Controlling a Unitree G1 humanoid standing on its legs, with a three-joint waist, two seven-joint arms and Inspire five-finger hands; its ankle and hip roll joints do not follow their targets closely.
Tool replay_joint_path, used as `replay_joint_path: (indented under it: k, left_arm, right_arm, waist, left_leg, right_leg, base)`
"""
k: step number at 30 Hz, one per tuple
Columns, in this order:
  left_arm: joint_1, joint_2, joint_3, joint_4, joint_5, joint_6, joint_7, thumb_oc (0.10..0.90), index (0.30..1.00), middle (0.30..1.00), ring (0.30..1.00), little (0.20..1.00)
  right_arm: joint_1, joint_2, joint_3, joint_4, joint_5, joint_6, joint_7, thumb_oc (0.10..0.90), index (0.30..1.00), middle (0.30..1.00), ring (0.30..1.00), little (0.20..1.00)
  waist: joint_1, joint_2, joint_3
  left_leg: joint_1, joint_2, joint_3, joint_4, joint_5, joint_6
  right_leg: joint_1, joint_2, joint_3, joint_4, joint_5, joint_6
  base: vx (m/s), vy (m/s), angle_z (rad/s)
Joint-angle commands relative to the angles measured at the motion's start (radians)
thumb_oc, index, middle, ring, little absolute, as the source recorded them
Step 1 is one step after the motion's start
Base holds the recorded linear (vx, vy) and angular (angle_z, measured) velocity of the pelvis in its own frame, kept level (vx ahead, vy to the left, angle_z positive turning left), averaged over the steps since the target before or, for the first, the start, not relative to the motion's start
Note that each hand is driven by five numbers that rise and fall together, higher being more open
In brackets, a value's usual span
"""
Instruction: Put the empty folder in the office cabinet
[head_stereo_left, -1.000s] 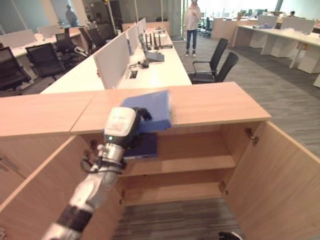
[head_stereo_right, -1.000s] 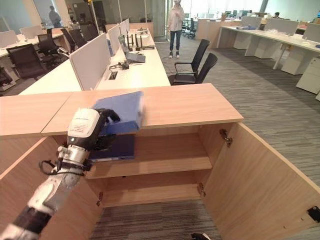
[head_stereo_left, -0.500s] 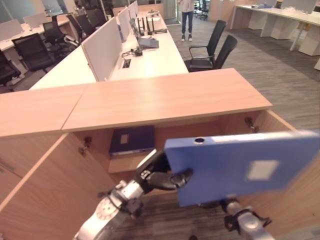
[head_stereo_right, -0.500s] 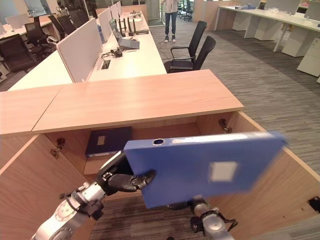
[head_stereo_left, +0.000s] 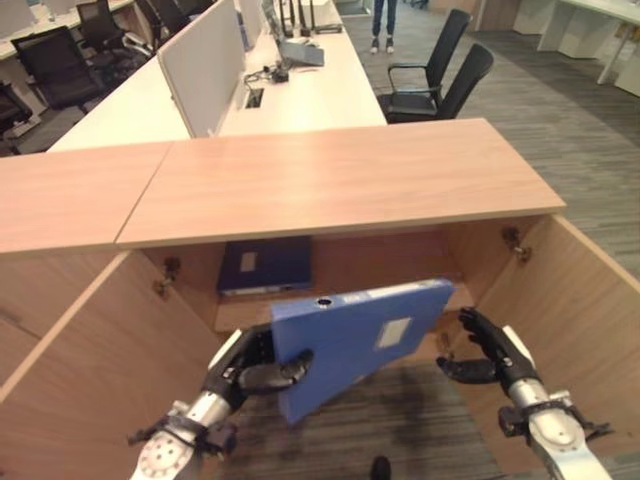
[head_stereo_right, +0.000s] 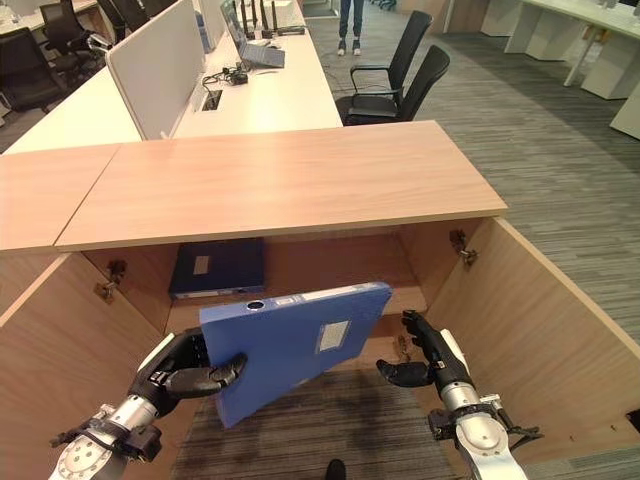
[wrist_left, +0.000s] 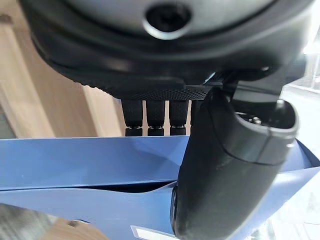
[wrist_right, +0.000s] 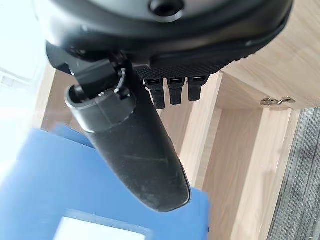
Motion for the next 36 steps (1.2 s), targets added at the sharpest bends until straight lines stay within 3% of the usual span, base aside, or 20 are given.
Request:
replay_joint_path:
  k: [1,3,6,11,13,20,25,36]
  left_arm:
    - [-0.051,0.018,0.125,-0.074,0.068,-0.118,0.015,0.400,0.300,0.300,0.300,0.300]
    - [-0.044,0.018,0.208,-0.047,0.197,-0.131,0.043,0.400,0.300,0.300,0.300,0.300]
    - [-0.063,0.030,0.251,-0.033,0.292,-0.143,0.069,0.400,0.300,0.300,0.300,0.300]
    - [-0.116,0.046,0.238,-0.058,0.343,-0.158,0.076,0.400,0.300,0.300,0.300,0.300]
    - [-0.164,0.072,0.203,-0.089,0.379,-0.168,0.065,0.400,0.300,0.300,0.300,0.300]
    - [-0.265,0.104,0.134,-0.101,0.444,-0.177,0.070,0.400,0.300,0.300,0.300,0.300]
    - [-0.300,0.119,0.102,-0.111,0.460,-0.183,0.062,0.400,0.300,0.300,0.300,0.300]
    - [-0.382,0.178,-0.012,-0.140,0.341,-0.190,-0.005,0.400,0.300,0.300,0.300,0.300]
  right_arm:
    - [-0.079,-0.028,-0.048,-0.043,-0.063,-0.055,-0.016,0.800,0.900,0.900,0.900,0.900]
    - [-0.081,-0.082,-0.077,-0.030,-0.213,-0.028,-0.034,0.800,0.900,0.900,0.900,0.900]
    - [-0.099,-0.122,-0.102,-0.068,-0.317,-0.024,-0.054,0.800,0.900,0.900,0.900,0.900]
    - [-0.156,-0.152,-0.078,-0.130,-0.434,-0.036,-0.065,0.800,0.900,0.900,0.900,0.900]
    - [-0.213,-0.179,-0.012,-0.195,-0.514,-0.056,-0.038,0.800,0.900,0.900,0.900,0.900]
    - [-0.301,-0.136,0.137,-0.188,-0.459,-0.067,0.023,0.800,0.900,0.900,0.900,0.900]
    - [-0.327,-0.119,0.180,-0.181,-0.433,-0.064,0.044,0.800,0.900,0.900,0.900,0.900]
    - [-0.393,-0.086,0.264,-0.191,-0.286,-0.079,0.087,0.800,0.900,0.900,0.900,0.900]
  waist:
    - [0.008,-0.051,-0.062]
    - [0.015,-0.049,-0.059]
    - [0.015,-0.051,-0.061]
    - [0.018,-0.050,-0.059]
    - [0.020,-0.051,-0.061]
    - [0.025,-0.052,-0.063]
    - [0.026,-0.052,-0.065]
    - [0.024,-0.048,-0.068]
  left_leg:
    - [-0.031,0.021,-0.034,-0.006,-0.038,-0.036]
    - [-0.026,0.023,-0.038,-0.006,-0.046,-0.036]
    - [-0.030,0.022,-0.040,-0.006,-0.041,-0.036]
    - [-0.033,0.023,-0.039,-0.006,-0.040,-0.035]
    - [-0.034,0.024,-0.037,-0.006,-0.038,-0.036]
    - [-0.036,0.024,-0.036,-0.006,-0.034,-0.041]
    - [-0.036,0.026,-0.035,-0.006,-0.033,-0.044]
    - [-0.030,0.026,-0.027,-0.006,-0.031,-0.048]
  right_leg:
    - [0.094,-0.054,0.009,0.000,-0.088,0.101]
    - [0.100,-0.052,0.006,0.000,-0.095,0.102]
    - [0.096,-0.052,0.004,0.000,-0.093,0.101]
    - [0.094,-0.053,0.007,0.000,-0.092,0.101]
    - [0.094,-0.053,0.008,0.000,-0.091,0.101]
    - [0.091,-0.054,0.006,0.000,-0.090,0.098]
    - [0.090,-0.055,0.005,0.000,-0.091,0.098]
    - [0.095,-0.056,0.007,0.000,-0.088,0.099]
  base:
    - [0.00,0.000,0.00]
    - [0.00,0.000,0.00]
    - [0.00,-0.001,0.01]
    - [-0.02,-0.001,0.04]
    - [0.00,0.000,0.00]
    - [0.00,0.000,0.00]
    - [0.00,0.000,0.00]
    - [0.00,-0.001,-0.01]
